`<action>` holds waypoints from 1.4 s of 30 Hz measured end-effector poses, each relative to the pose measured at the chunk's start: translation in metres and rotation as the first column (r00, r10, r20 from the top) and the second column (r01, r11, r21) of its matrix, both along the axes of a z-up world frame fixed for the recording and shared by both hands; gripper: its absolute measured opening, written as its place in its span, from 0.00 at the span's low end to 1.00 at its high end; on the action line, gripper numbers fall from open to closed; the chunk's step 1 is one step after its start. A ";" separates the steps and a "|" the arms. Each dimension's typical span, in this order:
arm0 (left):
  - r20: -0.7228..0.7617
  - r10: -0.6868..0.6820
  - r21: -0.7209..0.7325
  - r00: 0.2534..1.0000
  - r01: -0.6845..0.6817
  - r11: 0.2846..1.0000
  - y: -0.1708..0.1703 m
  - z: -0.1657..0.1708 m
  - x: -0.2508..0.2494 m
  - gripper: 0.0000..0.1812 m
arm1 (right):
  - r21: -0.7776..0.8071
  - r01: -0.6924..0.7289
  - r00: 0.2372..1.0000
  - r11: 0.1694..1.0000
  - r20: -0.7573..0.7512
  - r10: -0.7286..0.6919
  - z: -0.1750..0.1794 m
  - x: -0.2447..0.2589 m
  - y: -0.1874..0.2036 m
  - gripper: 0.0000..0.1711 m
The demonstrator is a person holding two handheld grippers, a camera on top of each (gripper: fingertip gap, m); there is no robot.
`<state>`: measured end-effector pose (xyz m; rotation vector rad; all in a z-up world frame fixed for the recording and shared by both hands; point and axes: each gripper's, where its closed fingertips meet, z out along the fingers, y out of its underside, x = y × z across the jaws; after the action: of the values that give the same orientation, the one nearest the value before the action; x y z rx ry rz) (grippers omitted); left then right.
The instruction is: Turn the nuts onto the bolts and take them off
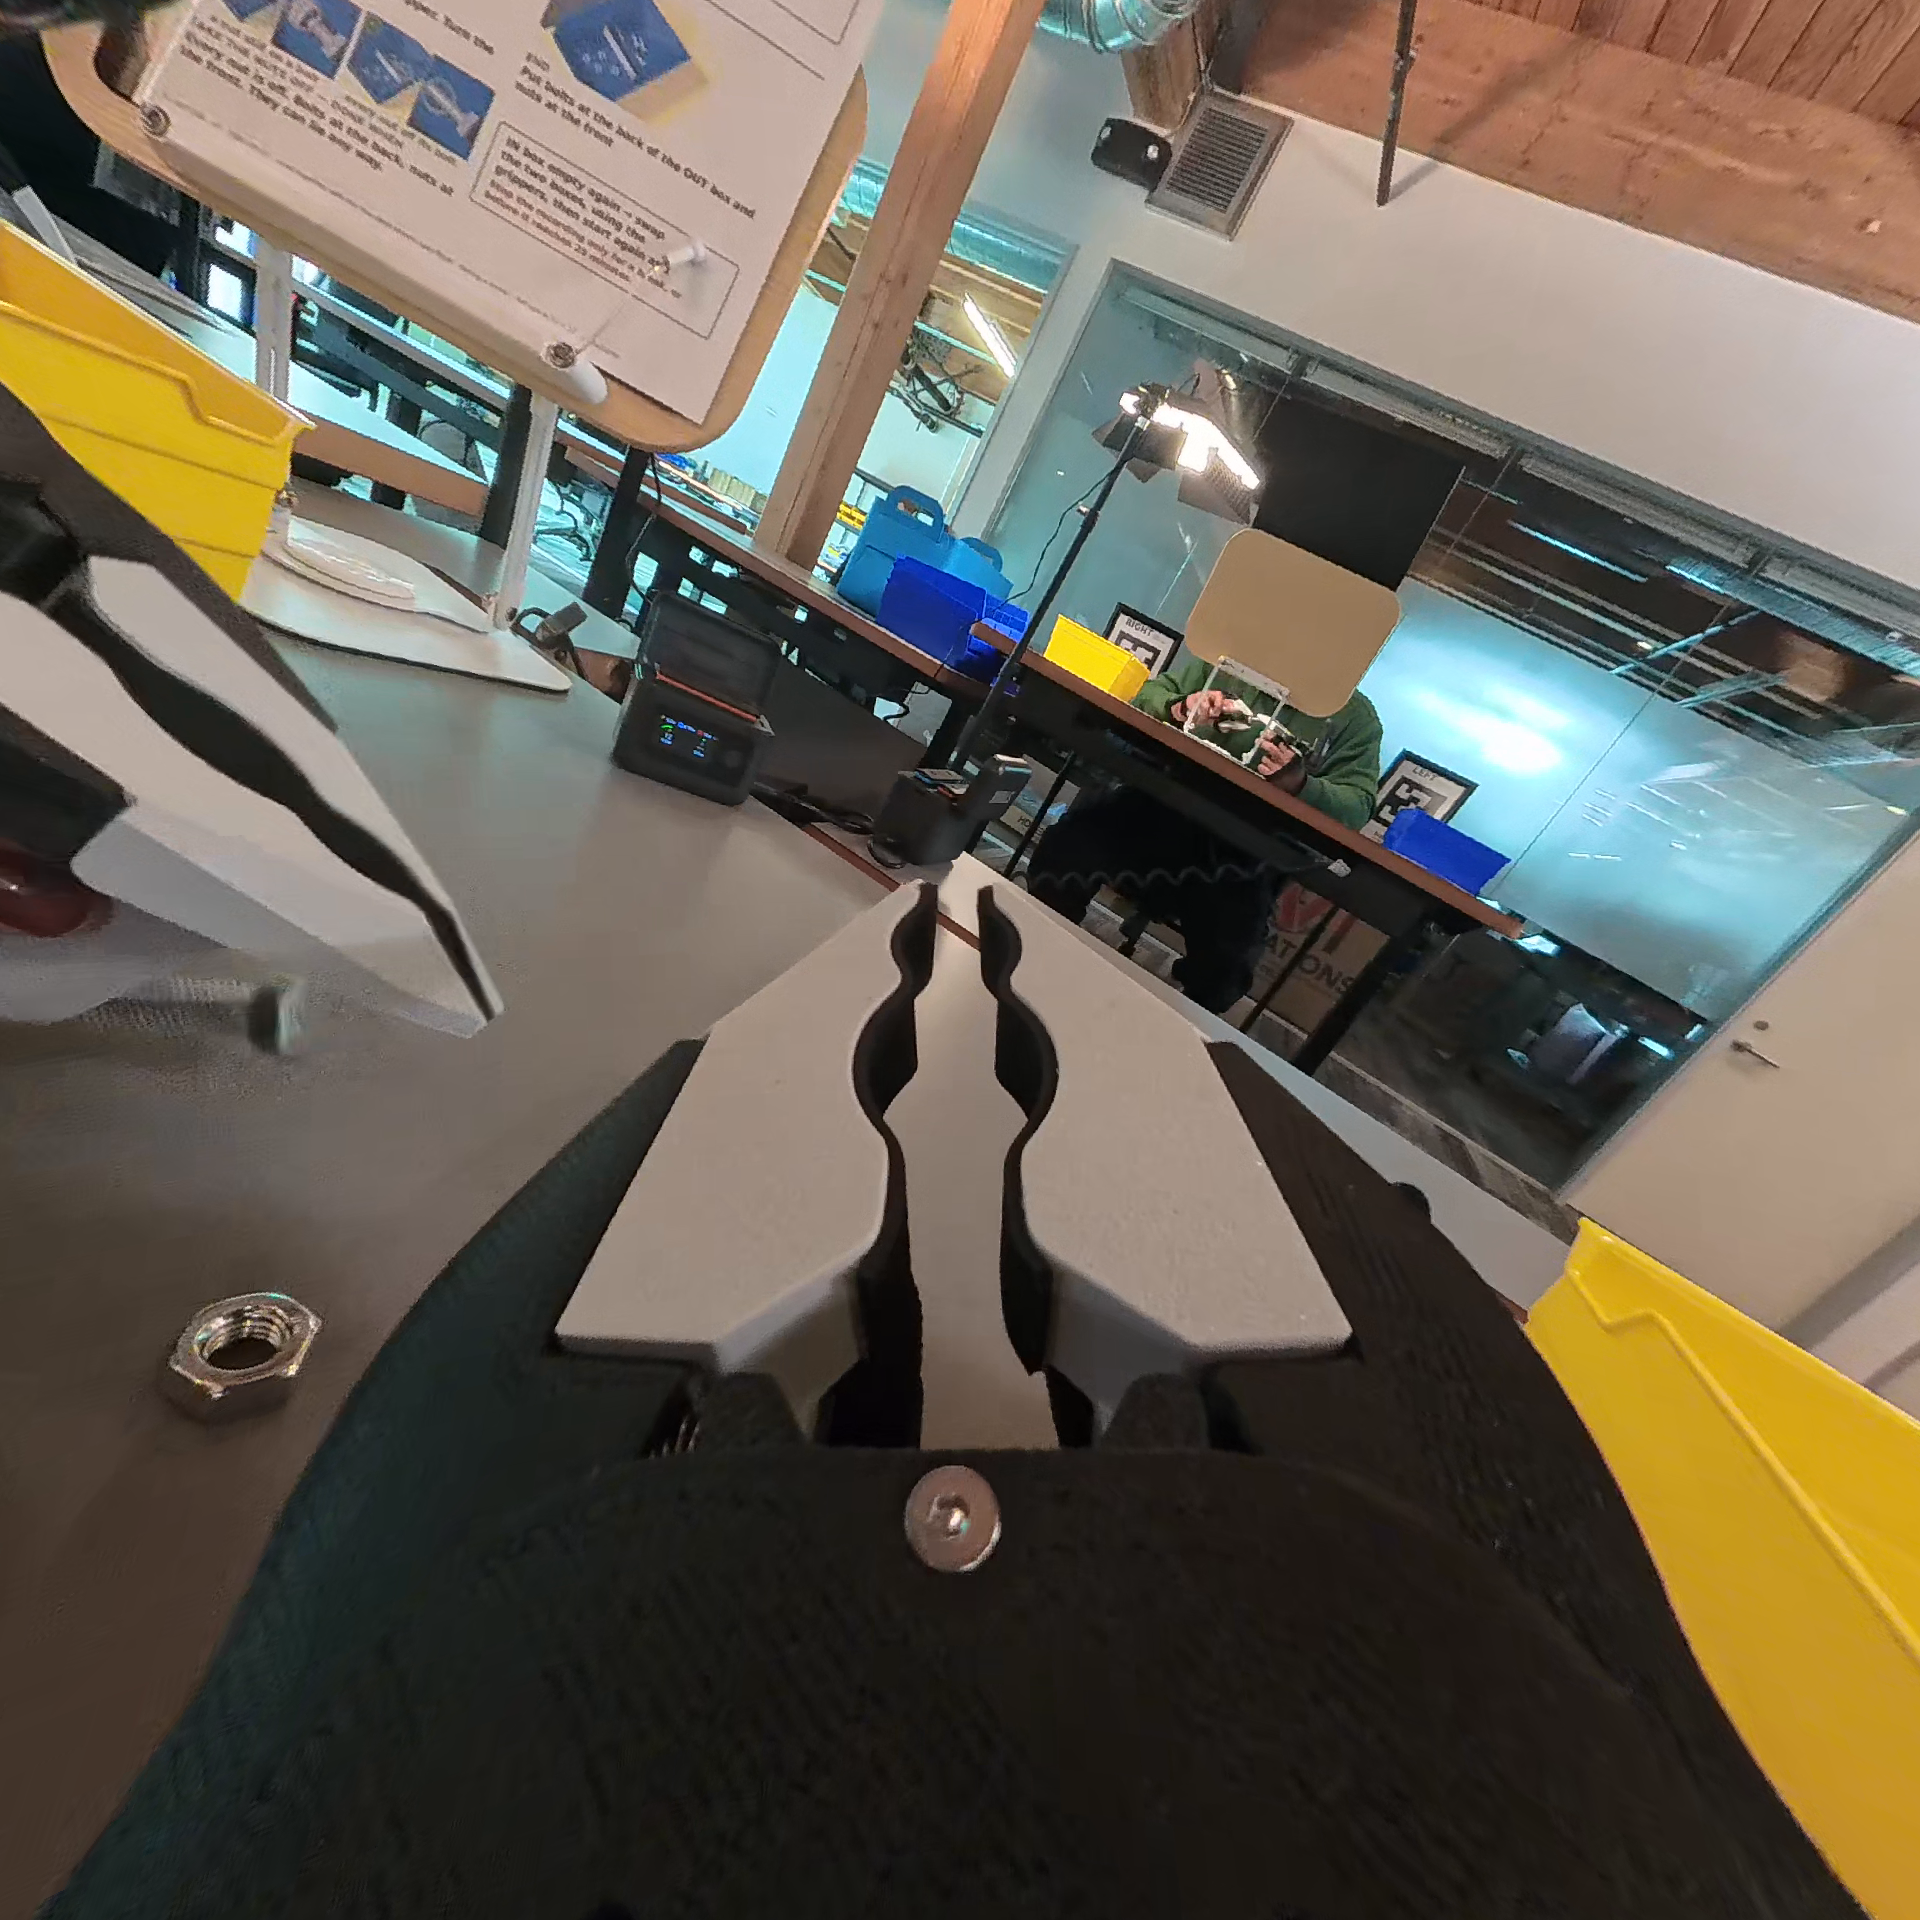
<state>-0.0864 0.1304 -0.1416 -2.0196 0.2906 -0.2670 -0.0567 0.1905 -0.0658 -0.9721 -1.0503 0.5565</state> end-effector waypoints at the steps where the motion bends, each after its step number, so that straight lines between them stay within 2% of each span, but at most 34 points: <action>1: -0.008 -0.001 -0.007 1.000 0.001 1.000 0.000 -0.001 0.000 0.00 | -0.002 0.002 1.000 1.000 -0.001 -0.002 0.000 0.000 0.001 0.04; 12: -0.093 0.021 0.032 0.995 -0.018 0.999 0.004 -0.004 -0.003 0.00 | -0.014 -0.001 1.000 1.000 0.005 0.001 -0.002 0.000 0.002 0.04; 19: -0.264 0.150 0.308 0.953 -0.064 0.949 0.010 0.026 -0.019 0.00 | -0.006 -0.006 1.000 1.000 0.010 0.006 -0.002 -0.001 0.001 0.04; 23: -0.321 0.180 0.440 0.930 -0.022 0.898 0.008 0.041 -0.014 0.00 | 0.002 -0.019 1.000 1.000 0.015 0.019 -0.003 -0.001 -0.002 0.04; 27: -0.318 0.169 0.469 0.933 0.000 0.883 0.007 0.046 -0.009 0.09 | 0.015 -0.033 0.999 0.999 0.028 0.033 -0.004 -0.003 -0.005 0.04; 33: -0.227 0.211 0.539 0.951 -0.058 0.840 0.005 0.061 -0.018 0.24 | 0.028 -0.041 0.998 0.999 0.039 0.040 -0.005 -0.004 -0.007 0.04; 42: -0.218 0.223 0.539 0.950 -0.074 0.839 0.005 0.060 -0.021 0.27 | 0.037 -0.050 0.998 0.998 0.048 0.048 -0.006 -0.005 -0.009 0.04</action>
<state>-0.1071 0.1358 -0.0815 -1.5136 0.3326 0.1845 -0.0620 0.1820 -0.0722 -0.9320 -1.1258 0.5538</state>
